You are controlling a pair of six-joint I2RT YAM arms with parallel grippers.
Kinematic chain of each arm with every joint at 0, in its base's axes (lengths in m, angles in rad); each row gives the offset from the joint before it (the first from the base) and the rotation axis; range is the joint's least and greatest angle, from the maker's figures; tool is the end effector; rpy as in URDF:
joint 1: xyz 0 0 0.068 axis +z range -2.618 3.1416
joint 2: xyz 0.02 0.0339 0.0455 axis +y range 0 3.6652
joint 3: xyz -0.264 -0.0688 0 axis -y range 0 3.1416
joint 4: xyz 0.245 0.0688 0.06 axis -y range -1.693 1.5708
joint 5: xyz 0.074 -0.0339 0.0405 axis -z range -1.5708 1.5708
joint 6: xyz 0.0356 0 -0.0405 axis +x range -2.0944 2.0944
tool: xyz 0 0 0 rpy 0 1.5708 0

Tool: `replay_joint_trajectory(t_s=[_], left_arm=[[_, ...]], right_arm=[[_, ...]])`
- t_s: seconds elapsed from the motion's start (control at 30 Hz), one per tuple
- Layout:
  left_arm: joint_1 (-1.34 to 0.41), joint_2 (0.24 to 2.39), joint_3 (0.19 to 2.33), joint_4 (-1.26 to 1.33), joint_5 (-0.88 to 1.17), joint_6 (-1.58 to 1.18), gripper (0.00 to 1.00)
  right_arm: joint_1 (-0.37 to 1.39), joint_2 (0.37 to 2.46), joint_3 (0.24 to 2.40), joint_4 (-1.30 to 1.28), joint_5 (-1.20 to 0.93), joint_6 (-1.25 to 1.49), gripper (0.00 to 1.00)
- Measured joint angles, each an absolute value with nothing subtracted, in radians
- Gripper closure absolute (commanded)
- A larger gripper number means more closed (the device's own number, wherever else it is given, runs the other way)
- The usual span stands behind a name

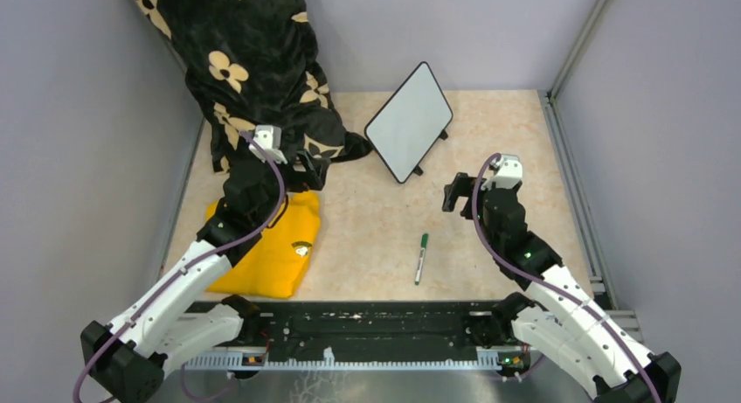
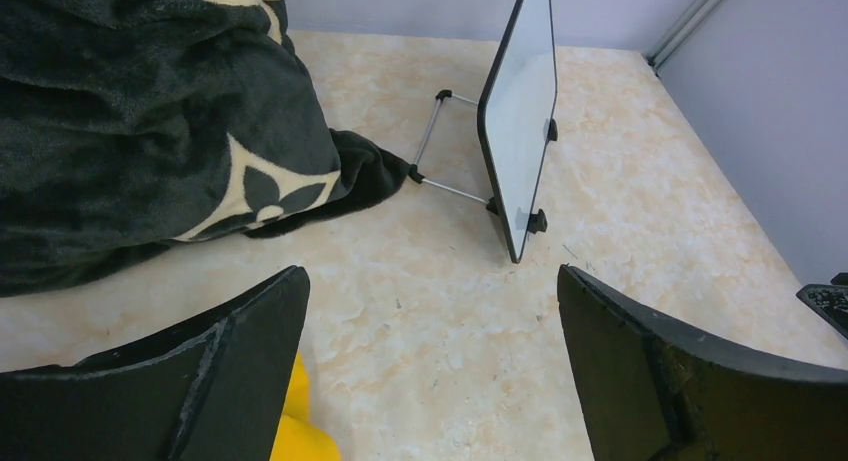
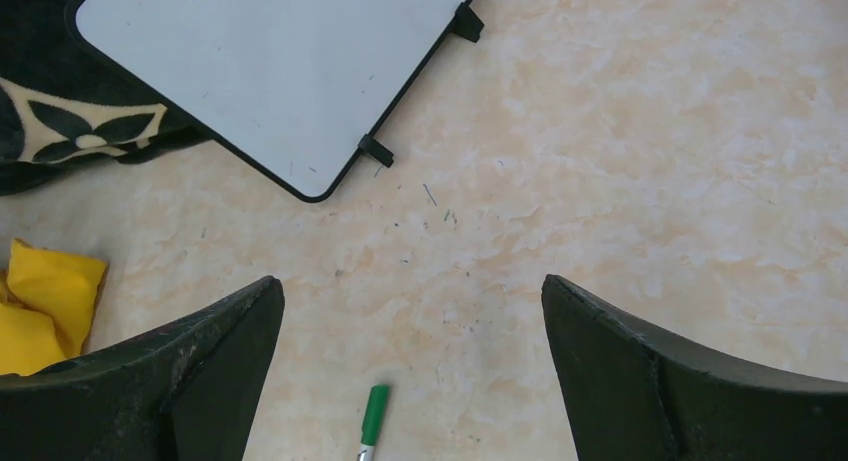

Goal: Write a sentence on the whiteboard
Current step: Adjust the whiteboard stand at the center of the board.

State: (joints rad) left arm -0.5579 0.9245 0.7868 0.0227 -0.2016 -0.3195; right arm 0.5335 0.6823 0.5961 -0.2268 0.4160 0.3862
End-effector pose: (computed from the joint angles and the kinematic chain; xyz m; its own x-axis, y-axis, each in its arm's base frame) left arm 0.1905 -0.1105 0.3376 -0.2023 -0.2365 -0.9503 0.3016 0.9082 -0.2902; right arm 0.1500 0.0719 0.2858 -0.2961 0.2253 -0.9282 -0.0244 0.9697 0.2431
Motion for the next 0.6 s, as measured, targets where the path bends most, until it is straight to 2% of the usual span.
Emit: replay_joint_trajectory(t_s=[0.27, 0.6], left_arm=[[-0.558, 0.907, 0.777, 0.030, -0.186, -0.319, 0.01], [-0.558, 0.907, 0.764, 0.053, -0.112, -0.299, 0.01]], right_arm=[[0.533, 0.698, 0.603, -0.251, 0.416, 0.385, 0.07], [0.573, 0.743, 0.657, -0.307, 0.379, 0.352, 0.19]])
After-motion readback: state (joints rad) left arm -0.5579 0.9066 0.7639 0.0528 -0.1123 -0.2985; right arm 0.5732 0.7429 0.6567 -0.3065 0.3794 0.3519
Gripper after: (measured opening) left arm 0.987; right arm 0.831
